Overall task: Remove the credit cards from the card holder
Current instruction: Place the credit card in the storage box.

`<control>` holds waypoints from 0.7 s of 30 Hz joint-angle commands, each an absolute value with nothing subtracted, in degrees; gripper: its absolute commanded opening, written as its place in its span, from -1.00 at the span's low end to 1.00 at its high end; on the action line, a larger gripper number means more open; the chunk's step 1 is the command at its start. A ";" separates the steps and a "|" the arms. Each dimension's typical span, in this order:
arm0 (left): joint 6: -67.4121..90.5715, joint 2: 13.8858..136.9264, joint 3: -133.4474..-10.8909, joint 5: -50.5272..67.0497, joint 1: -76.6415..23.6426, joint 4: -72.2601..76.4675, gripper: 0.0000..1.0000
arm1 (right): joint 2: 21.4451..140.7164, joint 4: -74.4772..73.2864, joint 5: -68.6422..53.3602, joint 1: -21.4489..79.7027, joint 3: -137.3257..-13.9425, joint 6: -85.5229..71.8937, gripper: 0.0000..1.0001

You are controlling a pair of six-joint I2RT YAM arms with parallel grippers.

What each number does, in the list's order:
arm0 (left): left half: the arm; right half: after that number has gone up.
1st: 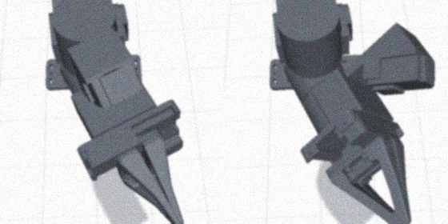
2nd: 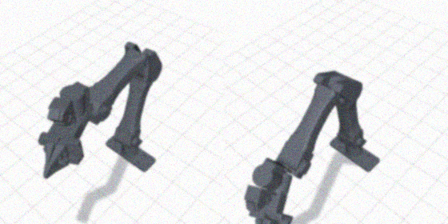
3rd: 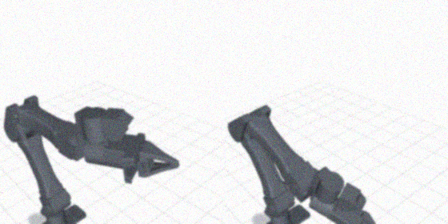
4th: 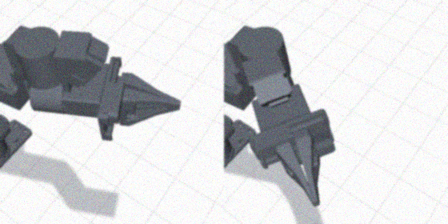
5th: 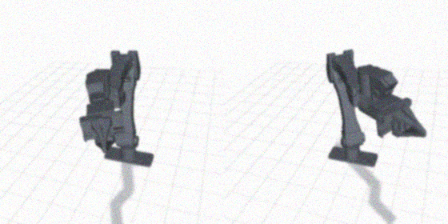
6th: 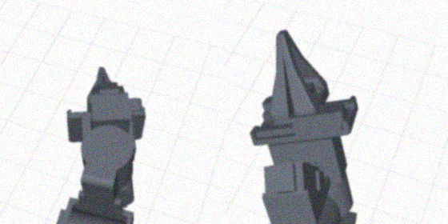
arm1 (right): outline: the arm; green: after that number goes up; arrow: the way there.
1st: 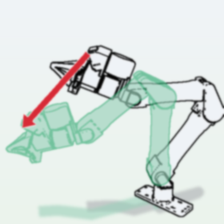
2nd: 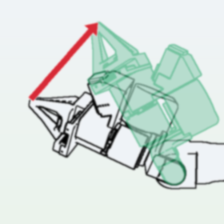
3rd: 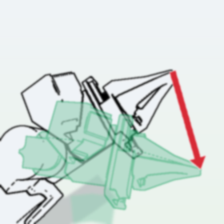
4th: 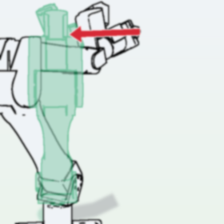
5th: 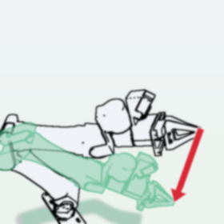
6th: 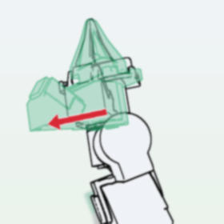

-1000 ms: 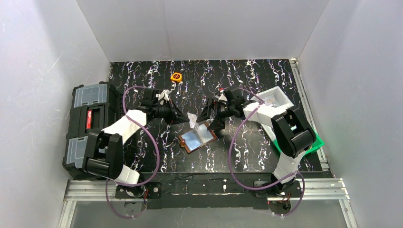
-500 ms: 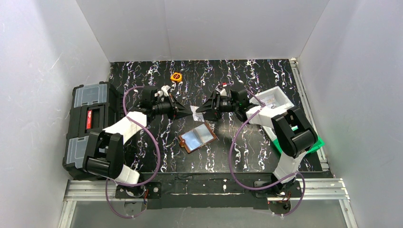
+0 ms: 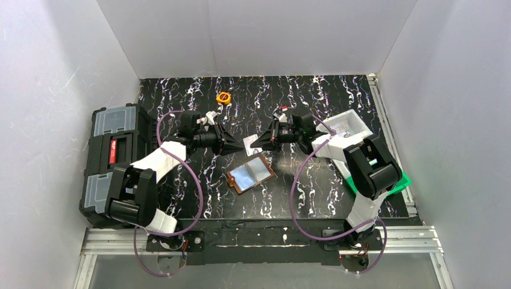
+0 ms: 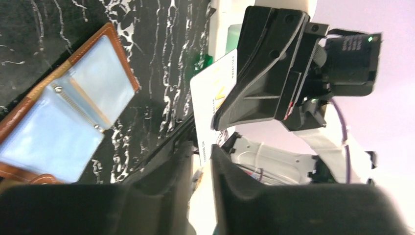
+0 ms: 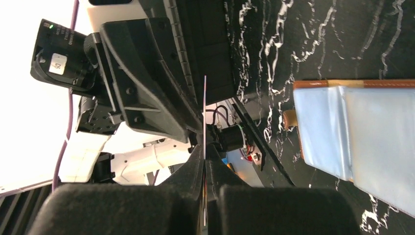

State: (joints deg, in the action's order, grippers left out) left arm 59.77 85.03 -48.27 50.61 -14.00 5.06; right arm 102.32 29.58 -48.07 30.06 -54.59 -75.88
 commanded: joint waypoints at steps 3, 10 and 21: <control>52.81 82.38 -50.92 50.11 -13.72 -4.83 -0.06 | 97.32 16.60 -44.62 29.84 -56.67 -65.67 -0.97; 45.36 81.26 -54.07 45.49 -14.44 -15.15 0.66 | 91.97 1.47 -37.42 28.94 -57.26 -57.04 -0.97; 41.40 83.99 -56.81 43.57 -18.89 -18.84 0.96 | 82.80 -29.91 -13.13 17.84 -64.44 -45.81 -0.97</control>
